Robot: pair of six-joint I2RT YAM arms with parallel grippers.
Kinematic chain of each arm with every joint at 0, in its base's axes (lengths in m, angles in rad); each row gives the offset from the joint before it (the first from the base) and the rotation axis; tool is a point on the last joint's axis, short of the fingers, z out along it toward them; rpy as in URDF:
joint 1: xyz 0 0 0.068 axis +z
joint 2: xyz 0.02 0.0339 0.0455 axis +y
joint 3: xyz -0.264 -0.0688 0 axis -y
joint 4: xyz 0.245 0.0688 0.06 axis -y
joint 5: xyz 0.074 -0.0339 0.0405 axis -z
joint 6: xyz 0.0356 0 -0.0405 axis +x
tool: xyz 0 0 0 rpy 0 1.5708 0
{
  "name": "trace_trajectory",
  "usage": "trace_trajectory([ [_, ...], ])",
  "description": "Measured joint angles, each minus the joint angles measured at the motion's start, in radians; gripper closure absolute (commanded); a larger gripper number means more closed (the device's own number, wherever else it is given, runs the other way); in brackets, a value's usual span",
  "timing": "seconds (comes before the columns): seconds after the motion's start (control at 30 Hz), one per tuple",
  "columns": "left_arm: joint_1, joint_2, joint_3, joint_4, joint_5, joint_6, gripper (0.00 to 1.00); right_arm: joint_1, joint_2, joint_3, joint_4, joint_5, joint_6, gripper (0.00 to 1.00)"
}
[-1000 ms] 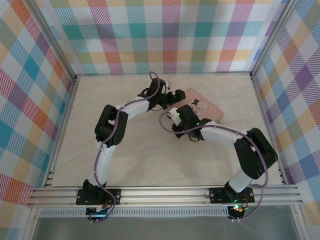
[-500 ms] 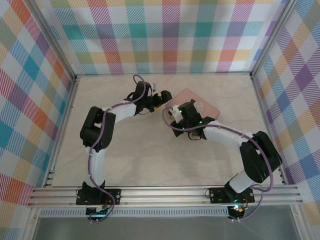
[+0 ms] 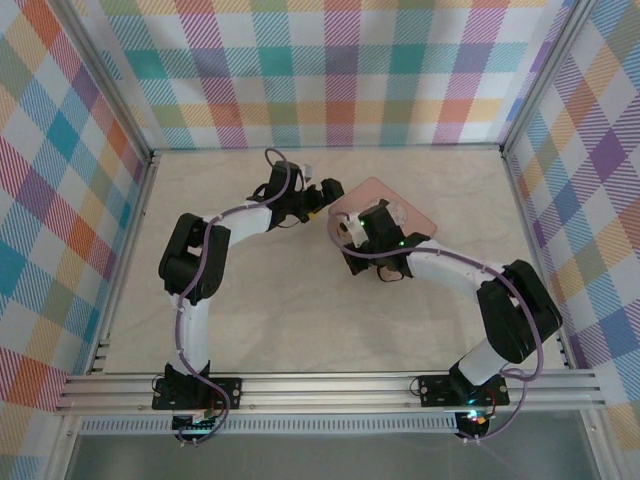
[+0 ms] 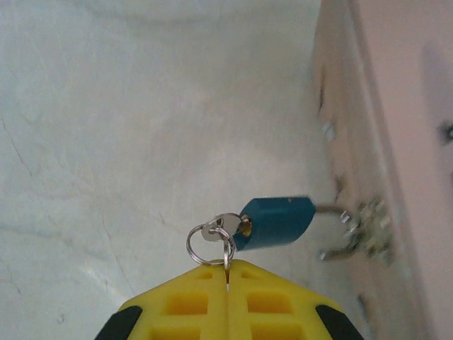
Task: Unlock a padlock with a key
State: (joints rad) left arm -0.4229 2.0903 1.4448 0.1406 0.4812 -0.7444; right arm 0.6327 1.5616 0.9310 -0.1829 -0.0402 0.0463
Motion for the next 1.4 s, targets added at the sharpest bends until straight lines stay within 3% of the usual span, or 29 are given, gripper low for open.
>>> trace_trajectory([
  [0.37, 0.0, 0.032, 0.035, -0.005, 0.0, 0.0, 0.0, -0.006, -0.087, -0.097, -0.114, 0.098, 0.101, 1.0],
  [0.87, -0.008, 0.161, 0.195, -0.007, 0.037, 0.001, 0.0, -0.025, 0.023, -0.039, -0.056, 0.236, 0.075, 1.0],
  [1.2, -0.019, 0.177, 0.204, -0.008, 0.05, 0.005, 0.0, -0.025, 0.069, 0.026, 0.029, 0.231, 0.008, 1.0],
  [1.4, -0.01, 0.111, 0.081, -0.002, 0.024, 0.004, 0.0, -0.016, -0.003, 0.006, 0.024, 0.169, 0.006, 1.0],
])
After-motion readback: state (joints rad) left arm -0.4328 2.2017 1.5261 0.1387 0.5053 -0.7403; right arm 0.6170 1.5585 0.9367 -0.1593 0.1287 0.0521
